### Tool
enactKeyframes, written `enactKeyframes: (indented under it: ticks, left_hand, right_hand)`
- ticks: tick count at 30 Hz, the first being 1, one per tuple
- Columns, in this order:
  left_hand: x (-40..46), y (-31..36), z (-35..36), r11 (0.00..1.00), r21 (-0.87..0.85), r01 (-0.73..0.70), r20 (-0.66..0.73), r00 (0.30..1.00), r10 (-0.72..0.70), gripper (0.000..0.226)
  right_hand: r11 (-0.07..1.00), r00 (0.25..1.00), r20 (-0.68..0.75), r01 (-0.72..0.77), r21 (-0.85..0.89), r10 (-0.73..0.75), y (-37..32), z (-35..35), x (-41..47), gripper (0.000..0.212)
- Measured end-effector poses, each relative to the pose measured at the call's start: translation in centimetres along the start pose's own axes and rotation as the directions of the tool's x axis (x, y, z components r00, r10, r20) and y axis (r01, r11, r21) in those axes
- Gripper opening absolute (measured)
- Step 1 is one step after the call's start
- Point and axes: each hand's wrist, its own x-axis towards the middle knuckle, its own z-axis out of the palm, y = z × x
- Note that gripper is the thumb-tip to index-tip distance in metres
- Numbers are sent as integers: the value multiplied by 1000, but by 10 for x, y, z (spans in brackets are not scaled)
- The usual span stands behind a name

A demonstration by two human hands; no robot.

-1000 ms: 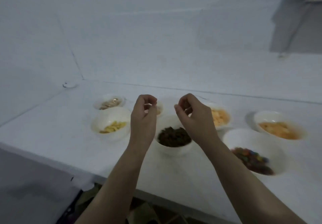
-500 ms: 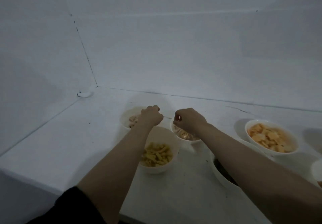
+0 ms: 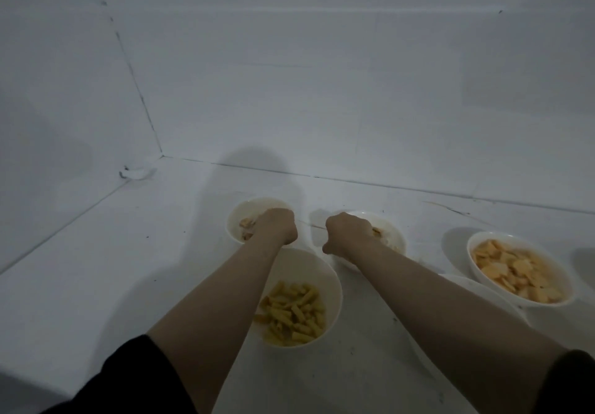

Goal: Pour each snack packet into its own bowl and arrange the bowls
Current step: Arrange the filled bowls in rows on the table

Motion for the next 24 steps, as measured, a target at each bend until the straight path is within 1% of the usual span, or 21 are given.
enactKeyframes:
  ticks: [2, 3, 6, 8, 10, 15, 20, 24]
  left_hand:
    - [8, 10, 2, 999, -40, -12, -21, 1000, 12, 33]
    - [12, 16, 3, 999, -46, -27, -31, 999, 26, 36]
    - [27, 39, 5, 996, -37, -83, -35, 996, 81, 47]
    - [36, 54, 4, 993, -50, -106, -43, 994, 104, 43]
    - [45, 69, 5, 985, -104, -137, -66, 989, 131, 40]
    - [61, 103, 14, 938, -293, -184, -116, 981, 156, 41]
    - [68, 125, 18, 929, -294, -227, -118, 973, 200, 43]
    - [69, 131, 22, 930, -268, -251, -138, 965, 221, 43]
  right_hand:
    - [999, 997, -57, -52, -14, 51, 16, 5, 0, 5]
    - [996, 994, -78, -84, -24, 82, 25, 7, 0, 5]
    - [983, 979, -94, -182, -32, 178, 54, 13, 3, 18]
    - [971, 968, -77, -238, 0, 237, 71, 15, 6, 22]
    - [960, 957, -80, -276, 35, 278, 87, 19, 10, 24]
    - [946, 945, -104, -298, 124, 312, 121, 27, 18, 26]
    - [931, 926, -173, -297, 214, 336, 141, 34, 23, 22]
    - [930, 926, -180, -290, 225, 332, 143, 35, 26, 22]
